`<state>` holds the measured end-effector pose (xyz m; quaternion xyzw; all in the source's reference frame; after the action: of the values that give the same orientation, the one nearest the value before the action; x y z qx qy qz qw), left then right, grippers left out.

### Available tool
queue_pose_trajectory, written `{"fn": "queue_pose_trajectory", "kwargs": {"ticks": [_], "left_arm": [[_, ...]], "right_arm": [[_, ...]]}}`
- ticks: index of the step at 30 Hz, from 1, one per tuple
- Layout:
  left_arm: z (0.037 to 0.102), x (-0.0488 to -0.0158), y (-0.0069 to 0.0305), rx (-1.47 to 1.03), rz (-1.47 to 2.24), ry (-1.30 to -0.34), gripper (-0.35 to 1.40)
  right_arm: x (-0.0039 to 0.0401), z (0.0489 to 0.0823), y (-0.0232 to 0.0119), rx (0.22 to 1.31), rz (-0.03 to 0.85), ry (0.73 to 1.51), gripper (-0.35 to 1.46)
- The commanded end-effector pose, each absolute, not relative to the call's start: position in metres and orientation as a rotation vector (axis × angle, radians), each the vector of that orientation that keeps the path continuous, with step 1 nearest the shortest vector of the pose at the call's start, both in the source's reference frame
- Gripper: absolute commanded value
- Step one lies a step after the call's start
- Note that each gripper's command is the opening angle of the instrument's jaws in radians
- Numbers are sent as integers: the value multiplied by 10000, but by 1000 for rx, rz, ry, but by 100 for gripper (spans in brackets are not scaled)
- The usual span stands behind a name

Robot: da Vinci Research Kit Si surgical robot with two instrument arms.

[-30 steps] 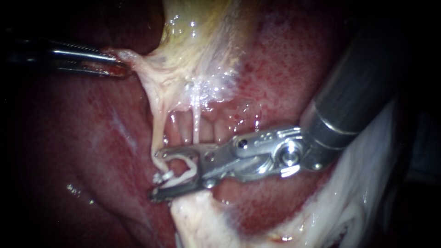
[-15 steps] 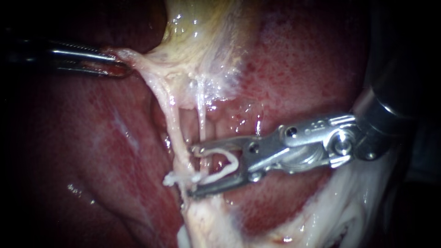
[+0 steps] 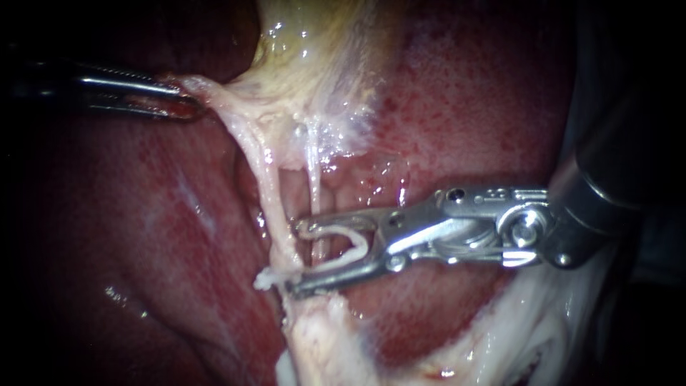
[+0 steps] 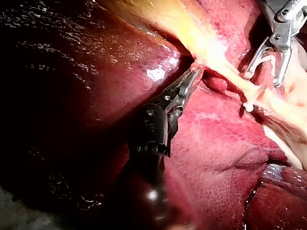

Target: Clipping second clip left tube

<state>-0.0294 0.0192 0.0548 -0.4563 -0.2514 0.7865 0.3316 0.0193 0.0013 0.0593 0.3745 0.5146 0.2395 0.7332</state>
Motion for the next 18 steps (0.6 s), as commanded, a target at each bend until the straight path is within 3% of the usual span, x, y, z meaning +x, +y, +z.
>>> {"fn": "queue_pose_trajectory", "kwargs": {"ticks": [1, 6, 18], "left_arm": [[548, -294, 192, -1192, 2056, -657, -35], [548, -294, 192, -1192, 2056, -657, -35], [548, -294, 192, -1193, 2056, -657, -35]], "right_arm": [[193, 596, 12, 832, 538, 1128, 50], [194, 614, 6, 875, 581, 1118, 50], [200, 655, 9, 963, 554, 1094, 50]]}}
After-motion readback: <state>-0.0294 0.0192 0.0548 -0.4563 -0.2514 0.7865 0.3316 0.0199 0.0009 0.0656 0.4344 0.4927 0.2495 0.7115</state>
